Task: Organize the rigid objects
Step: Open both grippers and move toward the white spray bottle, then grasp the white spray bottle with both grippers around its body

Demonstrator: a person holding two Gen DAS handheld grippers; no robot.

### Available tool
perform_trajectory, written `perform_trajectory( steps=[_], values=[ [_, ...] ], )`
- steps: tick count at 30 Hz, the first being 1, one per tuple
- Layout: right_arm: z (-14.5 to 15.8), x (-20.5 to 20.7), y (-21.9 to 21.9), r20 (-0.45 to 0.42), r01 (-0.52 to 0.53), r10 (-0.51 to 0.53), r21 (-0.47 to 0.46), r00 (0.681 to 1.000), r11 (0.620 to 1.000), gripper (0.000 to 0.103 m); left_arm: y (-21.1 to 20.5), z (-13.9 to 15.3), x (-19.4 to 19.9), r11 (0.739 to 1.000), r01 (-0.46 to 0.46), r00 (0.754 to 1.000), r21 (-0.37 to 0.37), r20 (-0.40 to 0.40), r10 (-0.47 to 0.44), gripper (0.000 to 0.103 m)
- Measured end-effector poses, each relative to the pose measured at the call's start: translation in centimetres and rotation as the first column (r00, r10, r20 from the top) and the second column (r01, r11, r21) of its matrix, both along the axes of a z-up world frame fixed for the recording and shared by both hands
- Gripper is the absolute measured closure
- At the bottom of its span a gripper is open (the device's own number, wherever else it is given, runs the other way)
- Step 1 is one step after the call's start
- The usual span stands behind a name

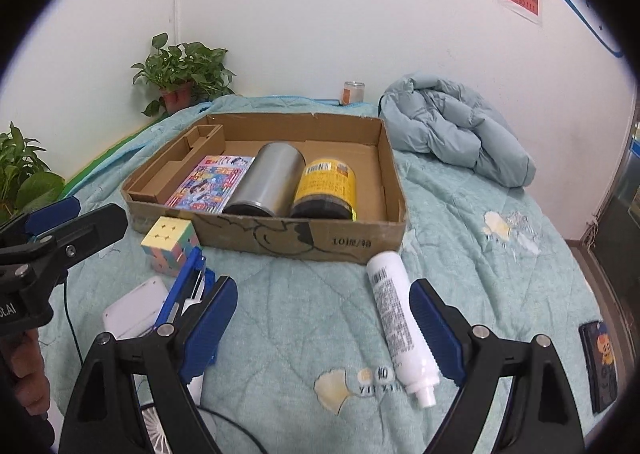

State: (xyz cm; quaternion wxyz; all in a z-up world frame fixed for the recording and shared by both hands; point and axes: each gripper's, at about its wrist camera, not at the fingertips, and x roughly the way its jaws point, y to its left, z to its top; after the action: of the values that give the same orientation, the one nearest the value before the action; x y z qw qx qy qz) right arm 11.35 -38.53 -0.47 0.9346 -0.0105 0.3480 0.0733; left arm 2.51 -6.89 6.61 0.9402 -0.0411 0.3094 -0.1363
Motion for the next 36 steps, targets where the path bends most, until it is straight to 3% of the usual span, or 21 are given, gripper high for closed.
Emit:
perform_trajectory(
  steps=[6,11,15,18,20,23,29,31,33,34,36],
  values=[
    [-0.5,-2.1,0.0,0.0,-0.008,0.008,0.002,1.0,1.0,0.015,-0.1,-0.5,-1.6,1.0,0.01,1.0,0.005,-0.005,-0.01,0.001],
    [0.0,-2.9,-0.9,0.007,-0.005,0.005,0.005,1.0,1.0,0.015,1.6,1.0,-2.1,0.999,-0.033,0.999,0.03,0.028,0.032,0.001],
    [0.2,-3.6,-3.1,0.014,0.001,-0.001,0.027,1.0,1.0,0.015,2.3,1.2,-1.6,1.0,-0.004,1.0,0.029,-0.023,0.005,0.001],
    [-0.3,-4.0,-5.1,0.005,0.005,-0.005,0.03,1.0,1.0,0.015,1.1,-0.1,-0.7,0.997,0.071,0.993,0.006,-0.091,-0.07,0.001],
    [-1.0,-3.7,-6.6,-0.011,0.022,-0.022,0.016,1.0,1.0,0.015,-0.5,-1.7,0.5,0.983,0.172,0.968,-0.056,-0.178,-0.18,0.001],
    [-2.2,-2.6,-9.1,-0.072,0.075,-0.075,0.003,0.995,0.997,0.015,-3.5,-3.9,2.8,0.95,0.28,0.903,-0.138,-0.297,-0.31,0.001],
    [-4.7,-0.1,-11.4,-0.166,0.074,-0.063,0.059,0.984,0.996,0.017,-9.2,-5.1,6.8,0.903,0.367,0.832,-0.222,-0.357,-0.425,0.001],
    [-5.2,0.9,-11.3,-0.161,0.036,-0.016,0.124,0.987,0.992,0.023,-10.7,-5.4,8.0,0.891,0.377,0.811,-0.252,-0.375,-0.449,0.001],
    [-6.1,2.2,-10.9,-0.185,0.015,0.012,0.144,0.983,0.989,0.043,-12.1,-6.0,9.5,0.882,0.385,0.788,-0.273,-0.399,-0.468,0.001],
    [-6.6,2.9,-10.8,-0.206,0.015,0.016,0.146,0.978,0.989,0.048,-12.6,-6.4,10.3,0.881,0.381,0.782,-0.28,-0.411,-0.468,0.001],
    [-7.8,4.2,-10.8,-0.247,0.017,0.022,0.157,0.969,0.987,0.068,-13.2,-7.0,11.4,0.894,0.351,0.785,-0.279,-0.433,-0.443,0.002]
  ],
)
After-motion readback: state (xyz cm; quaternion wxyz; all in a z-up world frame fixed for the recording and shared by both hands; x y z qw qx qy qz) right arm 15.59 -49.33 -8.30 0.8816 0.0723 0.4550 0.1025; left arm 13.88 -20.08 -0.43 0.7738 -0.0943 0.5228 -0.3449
